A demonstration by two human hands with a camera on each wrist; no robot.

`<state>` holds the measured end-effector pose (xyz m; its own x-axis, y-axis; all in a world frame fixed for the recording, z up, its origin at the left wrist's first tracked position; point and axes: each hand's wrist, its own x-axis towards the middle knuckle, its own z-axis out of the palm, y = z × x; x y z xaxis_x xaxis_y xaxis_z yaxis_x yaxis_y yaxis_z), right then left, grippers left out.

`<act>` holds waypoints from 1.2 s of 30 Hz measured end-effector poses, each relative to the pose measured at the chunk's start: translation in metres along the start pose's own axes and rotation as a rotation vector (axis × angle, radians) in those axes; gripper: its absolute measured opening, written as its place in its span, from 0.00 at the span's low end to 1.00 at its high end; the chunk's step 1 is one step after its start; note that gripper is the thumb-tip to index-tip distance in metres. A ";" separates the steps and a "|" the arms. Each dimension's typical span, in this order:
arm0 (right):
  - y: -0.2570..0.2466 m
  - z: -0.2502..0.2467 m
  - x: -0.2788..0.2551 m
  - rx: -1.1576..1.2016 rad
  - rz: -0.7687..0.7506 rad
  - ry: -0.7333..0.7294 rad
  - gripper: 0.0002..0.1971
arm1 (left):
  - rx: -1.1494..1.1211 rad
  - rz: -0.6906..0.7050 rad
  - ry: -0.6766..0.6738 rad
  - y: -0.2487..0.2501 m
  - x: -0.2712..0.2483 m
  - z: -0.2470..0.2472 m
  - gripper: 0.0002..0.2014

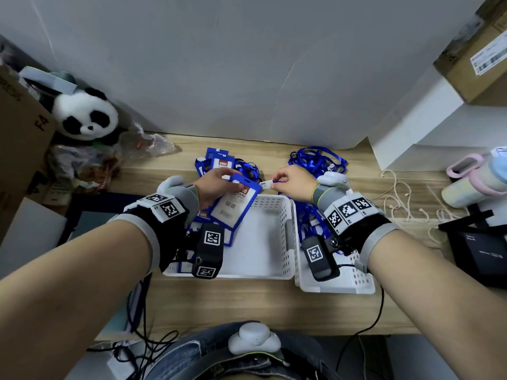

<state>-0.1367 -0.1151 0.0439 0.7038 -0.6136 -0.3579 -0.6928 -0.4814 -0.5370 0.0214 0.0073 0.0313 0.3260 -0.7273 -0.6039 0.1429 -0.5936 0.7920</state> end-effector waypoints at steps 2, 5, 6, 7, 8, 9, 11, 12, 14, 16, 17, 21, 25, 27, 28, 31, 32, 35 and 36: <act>0.001 0.001 0.001 0.013 0.022 0.063 0.10 | 0.067 0.010 0.026 0.000 -0.002 0.000 0.17; -0.001 0.003 0.001 0.025 0.027 0.091 0.10 | 0.157 0.034 -0.007 0.002 -0.006 0.002 0.09; -0.003 0.003 0.000 0.020 0.022 0.091 0.10 | 0.190 0.049 -0.018 0.004 -0.008 0.004 0.07; -0.005 0.003 0.000 0.018 0.016 0.089 0.11 | 0.225 0.064 -0.022 0.005 -0.009 0.006 0.06; -0.007 0.002 0.000 0.020 0.010 0.083 0.10 | 0.256 0.079 -0.017 0.005 -0.010 0.007 0.05; -0.008 0.002 -0.001 0.019 0.003 0.074 0.09 | 0.287 0.088 -0.005 0.005 -0.010 0.008 0.05; -0.012 0.001 -0.002 0.003 -0.003 0.056 0.08 | 0.337 0.093 0.031 0.005 -0.009 0.009 0.06; -0.013 0.000 -0.002 -0.007 -0.003 0.046 0.08 | 0.361 0.095 0.044 0.004 -0.008 0.009 0.07; -0.014 -0.002 -0.003 -0.023 -0.001 0.027 0.08 | 0.413 0.098 0.058 0.004 -0.007 0.009 0.11; -0.014 -0.003 -0.005 -0.038 -0.003 0.023 0.09 | 0.444 0.102 0.064 0.004 -0.007 0.008 0.13; -0.014 -0.003 -0.005 -0.041 -0.004 0.023 0.10 | 0.451 0.107 0.065 0.004 -0.008 0.008 0.13; -0.014 -0.003 -0.006 0.006 -0.001 0.011 0.12 | 0.475 0.139 0.052 0.004 -0.010 0.007 0.11; -0.011 -0.005 -0.007 0.028 0.002 -0.043 0.14 | 0.492 0.163 0.014 0.002 -0.014 0.005 0.08; -0.009 -0.005 -0.007 0.016 0.000 -0.065 0.14 | 0.491 0.162 -0.016 0.001 -0.015 0.004 0.06; -0.008 -0.006 -0.007 0.012 0.000 -0.071 0.14 | 0.486 0.160 -0.034 0.000 -0.015 0.004 0.06; -0.008 -0.006 -0.007 -0.004 -0.006 -0.091 0.13 | 0.467 0.140 -0.078 0.000 -0.017 0.002 0.05; -0.007 -0.006 -0.008 -0.014 -0.010 -0.098 0.12 | 0.456 0.129 -0.093 0.000 -0.018 0.002 0.05; -0.005 -0.005 -0.007 -0.021 -0.022 -0.101 0.04 | 0.414 0.103 -0.133 0.000 -0.018 0.000 0.05; -0.005 -0.004 -0.007 -0.015 -0.025 -0.101 0.03 | 0.404 0.097 -0.140 -0.001 -0.019 -0.001 0.05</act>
<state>-0.1387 -0.1111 0.0526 0.7327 -0.5355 -0.4199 -0.6765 -0.5059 -0.5353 0.0159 0.0215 0.0423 0.1866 -0.8095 -0.5567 -0.2680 -0.5871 0.7638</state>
